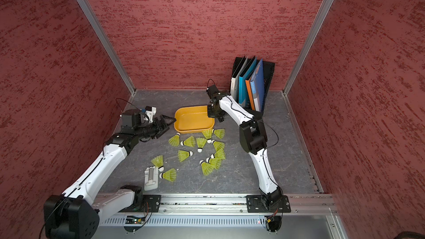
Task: Put the shuttlecocks into the storage box
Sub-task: Place the storage box at the center of the board.
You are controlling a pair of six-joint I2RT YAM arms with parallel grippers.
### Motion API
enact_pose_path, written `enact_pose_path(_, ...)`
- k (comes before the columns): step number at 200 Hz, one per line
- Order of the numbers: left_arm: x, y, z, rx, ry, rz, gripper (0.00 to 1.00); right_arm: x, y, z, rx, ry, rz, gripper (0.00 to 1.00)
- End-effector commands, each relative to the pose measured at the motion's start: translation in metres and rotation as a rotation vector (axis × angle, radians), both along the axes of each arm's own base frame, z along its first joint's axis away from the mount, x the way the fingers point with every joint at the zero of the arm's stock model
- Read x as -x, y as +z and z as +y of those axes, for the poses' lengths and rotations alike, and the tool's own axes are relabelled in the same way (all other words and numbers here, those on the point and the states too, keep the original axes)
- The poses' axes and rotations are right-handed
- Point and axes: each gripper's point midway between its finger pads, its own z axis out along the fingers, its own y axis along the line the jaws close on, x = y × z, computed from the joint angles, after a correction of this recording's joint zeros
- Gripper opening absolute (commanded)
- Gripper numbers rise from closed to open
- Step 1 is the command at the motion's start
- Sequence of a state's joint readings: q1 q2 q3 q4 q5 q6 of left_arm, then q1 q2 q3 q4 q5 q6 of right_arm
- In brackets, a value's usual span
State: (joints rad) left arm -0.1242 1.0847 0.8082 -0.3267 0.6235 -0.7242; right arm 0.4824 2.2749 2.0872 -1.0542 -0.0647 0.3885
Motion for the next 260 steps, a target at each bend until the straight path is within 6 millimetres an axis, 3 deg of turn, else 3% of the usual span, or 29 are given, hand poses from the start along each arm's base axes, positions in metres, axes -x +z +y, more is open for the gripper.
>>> enact_pose_path(1,-0.002,0.007,-0.008,-0.021,-0.029,-0.036,0.88,-0.004,0.018,-0.004,-0.043,-0.030,-0.053,0.00)
enact_pose_path(83,0.010,-0.010,-0.033,-0.075,-0.113,-0.013,0.88,0.011,0.001,-0.020,-0.111,-0.110,0.023,0.00)
enact_pose_path(113,0.015,-0.014,-0.037,-0.091,-0.133,-0.009,0.88,0.013,0.004,-0.023,-0.113,-0.115,0.025,0.24)
enact_pose_path(152,0.022,-0.020,-0.039,-0.127,-0.163,-0.002,0.88,0.015,0.026,-0.025,-0.127,-0.118,-0.014,0.38)
enact_pose_path(204,0.036,-0.025,-0.048,-0.190,-0.235,-0.008,0.88,0.025,0.066,-0.038,-0.129,-0.147,-0.084,0.40)
enact_pose_path(236,0.047,-0.026,-0.056,-0.250,-0.306,-0.028,0.88,0.051,0.085,-0.052,-0.123,-0.206,-0.107,0.38)
enact_pose_path(260,0.057,-0.030,-0.058,-0.296,-0.350,-0.024,0.88,0.085,0.090,-0.047,-0.133,-0.224,-0.102,0.38)
